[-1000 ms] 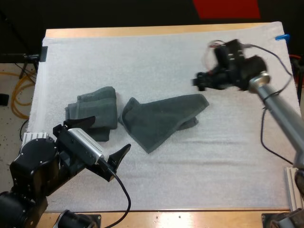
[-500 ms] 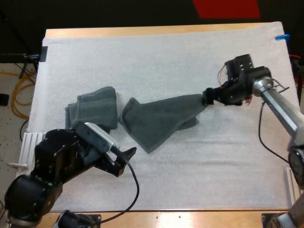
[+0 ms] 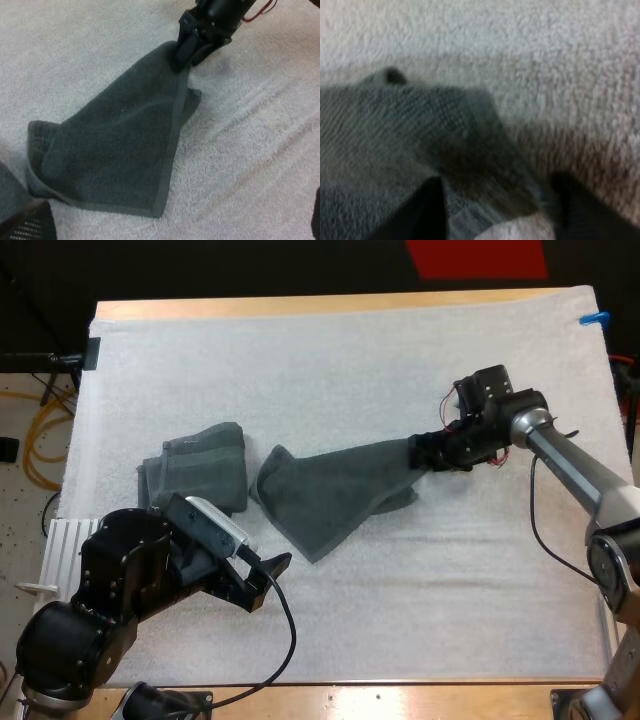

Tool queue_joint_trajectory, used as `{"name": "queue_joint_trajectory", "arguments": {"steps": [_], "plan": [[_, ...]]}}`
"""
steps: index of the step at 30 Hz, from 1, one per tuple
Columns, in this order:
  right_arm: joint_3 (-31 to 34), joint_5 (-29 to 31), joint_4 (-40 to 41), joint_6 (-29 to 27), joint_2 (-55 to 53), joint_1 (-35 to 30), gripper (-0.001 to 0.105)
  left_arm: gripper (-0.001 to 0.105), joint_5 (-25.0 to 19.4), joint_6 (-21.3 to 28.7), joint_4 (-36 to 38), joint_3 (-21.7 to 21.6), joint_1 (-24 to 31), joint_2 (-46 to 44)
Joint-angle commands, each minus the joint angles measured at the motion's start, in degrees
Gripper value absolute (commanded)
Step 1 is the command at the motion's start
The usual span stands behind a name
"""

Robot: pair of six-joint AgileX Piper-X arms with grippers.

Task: Pick towel from pile fold and stack

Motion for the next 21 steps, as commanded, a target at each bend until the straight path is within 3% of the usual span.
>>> {"name": "queue_joint_trajectory", "arguments": {"steps": [1,6,11,17,21], "plan": [[0.0,-0.5,-0.3,0.5,0.4,0.1,0.035,0.104,0.5,-0.4,-0.2,0.1,-0.3,-0.1],[0.0,5.8,-0.3,-0.4,-0.5,0.1,0.000,0.104,2.0,-0.4,-0.2,0.1,-0.3,-0.1],[0.0,8.3,1.8,-4.6,-4.0,0.1,0.000,0.104,2.8,-0.2,-0.2,0.1,-0.3,0.4],[0.1,13.8,14.7,-9.9,-11.3,0.1,0.000,0.104,4.2,2.6,-0.2,0.1,-0.9,4.7],[3.7,14.1,21.7,-10.4,-15.9,0.1,0.000,0.104,3.7,3.8,-1.7,0.1,-5.4,9.1]]}}
